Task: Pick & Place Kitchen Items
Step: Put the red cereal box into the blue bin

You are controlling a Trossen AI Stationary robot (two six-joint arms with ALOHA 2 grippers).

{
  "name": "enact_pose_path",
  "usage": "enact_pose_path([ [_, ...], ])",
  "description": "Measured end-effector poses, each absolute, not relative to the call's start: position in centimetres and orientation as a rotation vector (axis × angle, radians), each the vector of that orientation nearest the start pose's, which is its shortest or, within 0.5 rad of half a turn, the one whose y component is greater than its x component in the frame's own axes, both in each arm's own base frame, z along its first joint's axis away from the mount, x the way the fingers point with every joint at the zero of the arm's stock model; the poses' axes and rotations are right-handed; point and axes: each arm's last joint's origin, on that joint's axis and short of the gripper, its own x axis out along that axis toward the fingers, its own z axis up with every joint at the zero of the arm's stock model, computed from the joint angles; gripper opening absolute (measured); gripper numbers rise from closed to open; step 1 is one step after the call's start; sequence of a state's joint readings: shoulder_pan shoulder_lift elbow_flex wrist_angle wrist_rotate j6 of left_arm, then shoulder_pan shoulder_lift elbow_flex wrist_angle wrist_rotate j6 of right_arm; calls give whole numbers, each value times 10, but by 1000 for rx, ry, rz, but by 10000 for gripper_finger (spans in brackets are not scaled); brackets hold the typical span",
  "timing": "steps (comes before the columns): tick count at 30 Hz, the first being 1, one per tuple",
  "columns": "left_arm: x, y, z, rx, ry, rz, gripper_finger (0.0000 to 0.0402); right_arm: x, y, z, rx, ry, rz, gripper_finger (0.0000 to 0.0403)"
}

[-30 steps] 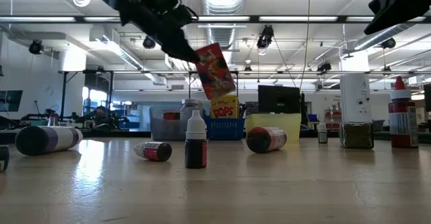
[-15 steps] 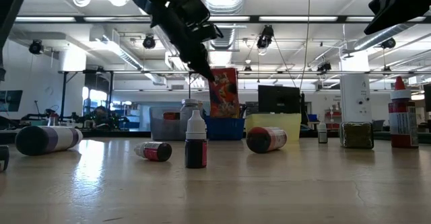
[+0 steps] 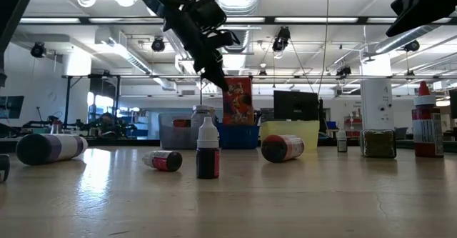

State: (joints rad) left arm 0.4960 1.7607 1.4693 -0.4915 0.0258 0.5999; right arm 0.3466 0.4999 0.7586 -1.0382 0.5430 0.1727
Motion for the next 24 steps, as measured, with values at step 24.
enact_pose_path([
  [24, 358, 193, 242, 295, 955, 186, 193, 76, 12, 286, -171, 684, -245, 8],
])
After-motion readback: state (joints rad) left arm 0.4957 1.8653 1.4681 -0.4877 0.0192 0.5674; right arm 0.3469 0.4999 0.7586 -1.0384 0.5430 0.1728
